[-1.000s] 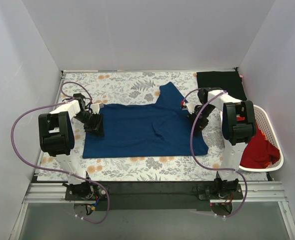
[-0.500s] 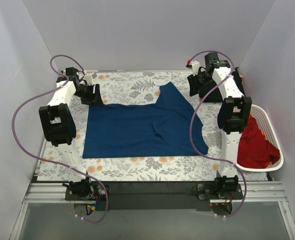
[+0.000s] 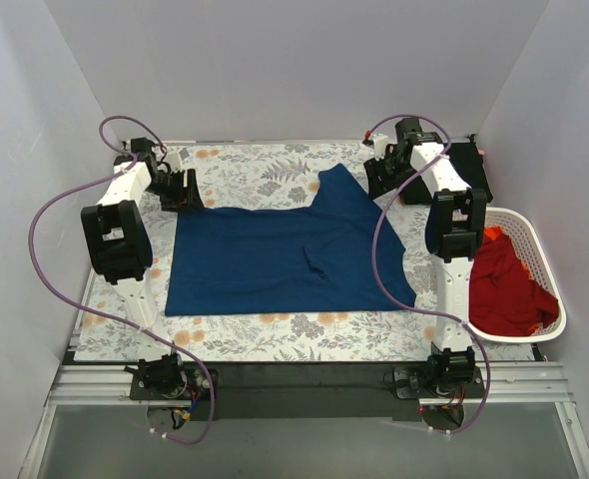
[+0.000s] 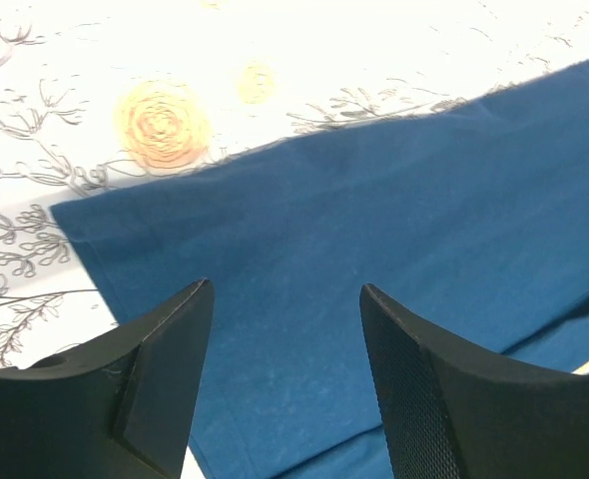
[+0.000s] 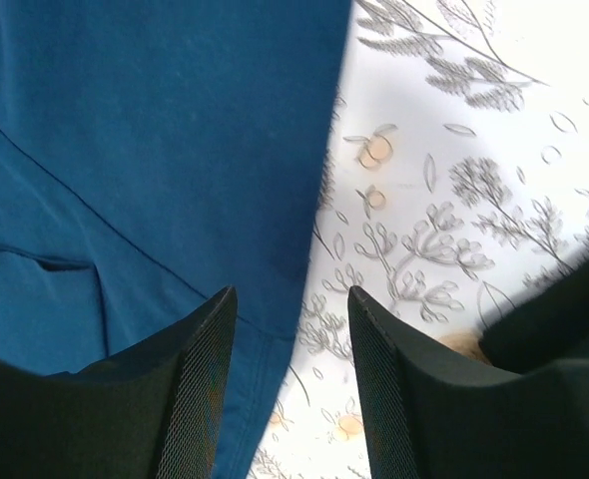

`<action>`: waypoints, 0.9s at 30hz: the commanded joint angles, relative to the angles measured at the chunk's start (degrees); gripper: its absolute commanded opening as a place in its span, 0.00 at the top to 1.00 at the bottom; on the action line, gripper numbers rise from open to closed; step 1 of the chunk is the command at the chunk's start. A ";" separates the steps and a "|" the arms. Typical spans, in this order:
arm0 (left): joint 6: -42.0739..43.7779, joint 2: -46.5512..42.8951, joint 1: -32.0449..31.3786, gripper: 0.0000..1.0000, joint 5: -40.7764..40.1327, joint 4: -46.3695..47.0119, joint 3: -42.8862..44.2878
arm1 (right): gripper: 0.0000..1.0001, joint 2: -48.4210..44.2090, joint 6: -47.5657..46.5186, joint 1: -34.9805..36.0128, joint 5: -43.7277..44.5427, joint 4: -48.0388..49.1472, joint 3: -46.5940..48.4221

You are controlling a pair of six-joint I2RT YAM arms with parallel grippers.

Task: Fold and stack the t-shirts
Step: Fold the tshirt

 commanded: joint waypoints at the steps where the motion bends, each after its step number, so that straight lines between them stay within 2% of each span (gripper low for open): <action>1: -0.99 0.72 1.20 0.40 -1.02 0.90 1.16 | 0.45 1.11 1.26 1.89 -0.59 2.94 -0.74; 9: -0.29 1.96 2.08 0.39 -1.11 -0.68 4.05 | 0.47 3.66 1.18 2.86 3.28 6.02 -0.65; 13: -0.29 2.31 2.26 0.39 -1.19 -0.77 4.85 | 0.51 4.10 1.35 2.86 4.60 6.81 -1.09; 19: -1.08 5.20 2.26 0.39 -1.02 -0.24 8.44 | 0.71 2.96 1.35 2.95 3.02 6.99 -3.63; 24: -1.26 7.58 2.26 0.39 -0.23 0.73 11.44 | 0.99 1.65 0.82 2.86 1.87 6.81 -4.60; 27: -0.12 8.72 2.26 0.39 -1.10 1.08 13.20 | 0.99 1.38 0.65 2.86 1.35 6.81 -4.60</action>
